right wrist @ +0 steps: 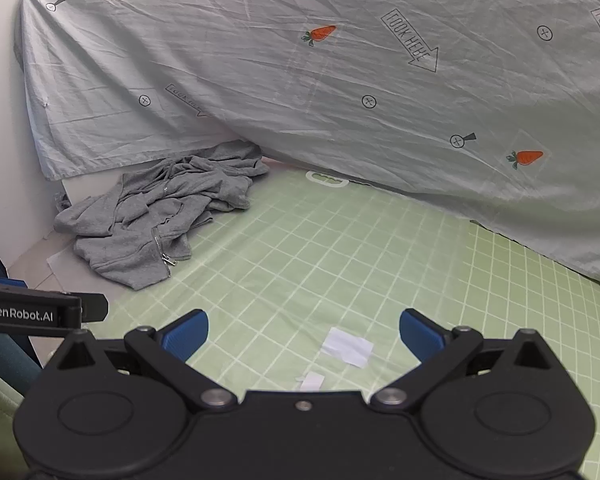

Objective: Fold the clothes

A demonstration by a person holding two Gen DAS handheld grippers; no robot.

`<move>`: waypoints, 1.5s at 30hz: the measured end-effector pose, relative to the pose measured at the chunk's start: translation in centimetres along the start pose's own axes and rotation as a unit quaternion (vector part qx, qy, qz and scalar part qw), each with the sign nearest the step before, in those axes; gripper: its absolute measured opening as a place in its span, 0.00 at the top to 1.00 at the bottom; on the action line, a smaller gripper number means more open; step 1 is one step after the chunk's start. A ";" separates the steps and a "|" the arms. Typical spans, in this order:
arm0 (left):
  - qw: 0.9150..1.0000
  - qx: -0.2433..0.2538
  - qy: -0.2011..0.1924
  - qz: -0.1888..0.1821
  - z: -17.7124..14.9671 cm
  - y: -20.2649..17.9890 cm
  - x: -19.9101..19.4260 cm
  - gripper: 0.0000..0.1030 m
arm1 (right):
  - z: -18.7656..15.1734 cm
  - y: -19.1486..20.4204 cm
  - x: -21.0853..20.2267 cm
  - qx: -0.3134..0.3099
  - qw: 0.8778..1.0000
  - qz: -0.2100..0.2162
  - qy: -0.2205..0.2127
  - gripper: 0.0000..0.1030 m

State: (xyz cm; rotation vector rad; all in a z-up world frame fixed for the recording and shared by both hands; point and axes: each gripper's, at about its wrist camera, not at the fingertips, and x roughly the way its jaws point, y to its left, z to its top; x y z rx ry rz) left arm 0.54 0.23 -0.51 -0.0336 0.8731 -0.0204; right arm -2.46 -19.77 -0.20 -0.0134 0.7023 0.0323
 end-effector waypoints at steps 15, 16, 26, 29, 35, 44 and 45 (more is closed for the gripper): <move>1.000 0.003 0.019 0.018 2.3 0.4 4.0 0.00 | 1.5 -1.3 3.5 -0.003 0.999 -0.030 0.026 0.00; 0.999 0.002 0.021 0.025 2.6 0.7 4.7 0.00 | 1.7 -1.4 3.9 -0.005 0.999 -0.034 0.028 0.00; 0.988 -0.090 0.054 0.110 7.5 6.8 12.8 0.00 | 6.4 -2.7 12.9 -0.023 0.998 -0.033 0.052 0.00; 0.979 -0.134 0.062 0.141 8.9 9.5 15.8 0.00 | 8.3 -2.6 17.1 -0.027 0.997 -0.020 0.065 0.00; 0.955 -0.231 0.073 0.168 10.9 15.2 21.3 0.00 | 12.2 -1.4 26.3 -0.033 0.995 0.025 0.089 0.02; 0.925 -0.332 0.048 0.179 12.5 20.9 26.3 0.00 | 16.5 4.6 38.3 0.002 0.987 0.127 0.100 0.20; 0.924 -0.336 0.049 0.178 12.6 21.3 26.8 0.00 | 16.8 5.2 39.2 0.006 0.985 0.140 0.099 0.20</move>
